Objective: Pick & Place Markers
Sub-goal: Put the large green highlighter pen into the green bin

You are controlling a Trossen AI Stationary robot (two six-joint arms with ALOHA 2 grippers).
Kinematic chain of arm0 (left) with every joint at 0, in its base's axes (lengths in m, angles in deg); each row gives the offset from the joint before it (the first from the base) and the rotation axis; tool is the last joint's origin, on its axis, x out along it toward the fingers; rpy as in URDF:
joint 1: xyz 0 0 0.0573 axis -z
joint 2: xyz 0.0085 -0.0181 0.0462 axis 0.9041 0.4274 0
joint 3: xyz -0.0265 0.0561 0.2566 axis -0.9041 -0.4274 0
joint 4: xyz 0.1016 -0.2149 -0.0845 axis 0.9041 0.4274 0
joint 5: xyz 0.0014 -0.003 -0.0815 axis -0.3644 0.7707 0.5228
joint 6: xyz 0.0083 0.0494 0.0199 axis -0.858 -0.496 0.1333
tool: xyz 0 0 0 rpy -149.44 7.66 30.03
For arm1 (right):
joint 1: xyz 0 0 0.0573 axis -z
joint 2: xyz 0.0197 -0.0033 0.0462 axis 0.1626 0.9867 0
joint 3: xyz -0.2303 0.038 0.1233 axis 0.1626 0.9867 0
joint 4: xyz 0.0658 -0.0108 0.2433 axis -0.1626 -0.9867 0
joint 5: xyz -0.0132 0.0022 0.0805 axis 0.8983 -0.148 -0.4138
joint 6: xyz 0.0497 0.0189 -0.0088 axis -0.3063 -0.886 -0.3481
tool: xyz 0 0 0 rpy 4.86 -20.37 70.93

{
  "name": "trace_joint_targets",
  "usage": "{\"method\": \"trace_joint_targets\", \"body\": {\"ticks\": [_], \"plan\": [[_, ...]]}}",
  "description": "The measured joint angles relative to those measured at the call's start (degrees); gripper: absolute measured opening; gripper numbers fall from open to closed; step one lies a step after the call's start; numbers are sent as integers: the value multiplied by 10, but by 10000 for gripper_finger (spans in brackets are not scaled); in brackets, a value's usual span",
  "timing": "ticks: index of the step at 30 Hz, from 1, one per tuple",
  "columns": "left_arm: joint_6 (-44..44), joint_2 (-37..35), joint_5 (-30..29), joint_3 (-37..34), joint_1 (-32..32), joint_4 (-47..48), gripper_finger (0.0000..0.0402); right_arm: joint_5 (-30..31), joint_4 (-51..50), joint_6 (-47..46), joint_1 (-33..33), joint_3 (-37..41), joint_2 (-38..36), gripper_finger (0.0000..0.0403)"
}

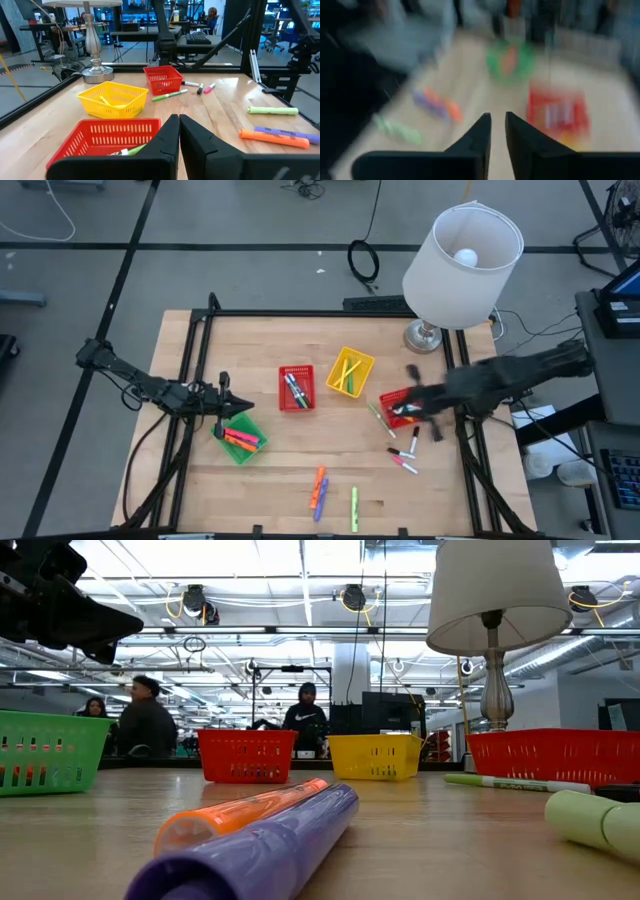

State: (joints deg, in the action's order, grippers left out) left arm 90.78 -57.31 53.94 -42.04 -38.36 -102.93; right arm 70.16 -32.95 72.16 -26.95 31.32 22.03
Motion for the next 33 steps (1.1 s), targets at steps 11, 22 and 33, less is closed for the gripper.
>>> {"method": "trace_joint_targets", "body": {"ticks": [11, 22, 33], "plan": [[17, 0, 0, 0, 0, 0, 21, 4, 221, -12, -34, 247, -326, 1], [40, 0, -20, 0, 0, 0, 21, 2, 479, 11, -34, 448, -329, 1], [112, 193, -24, 166, 0, 93, 21, 2, 569, 46, -34, 522, -325, 1]]}}
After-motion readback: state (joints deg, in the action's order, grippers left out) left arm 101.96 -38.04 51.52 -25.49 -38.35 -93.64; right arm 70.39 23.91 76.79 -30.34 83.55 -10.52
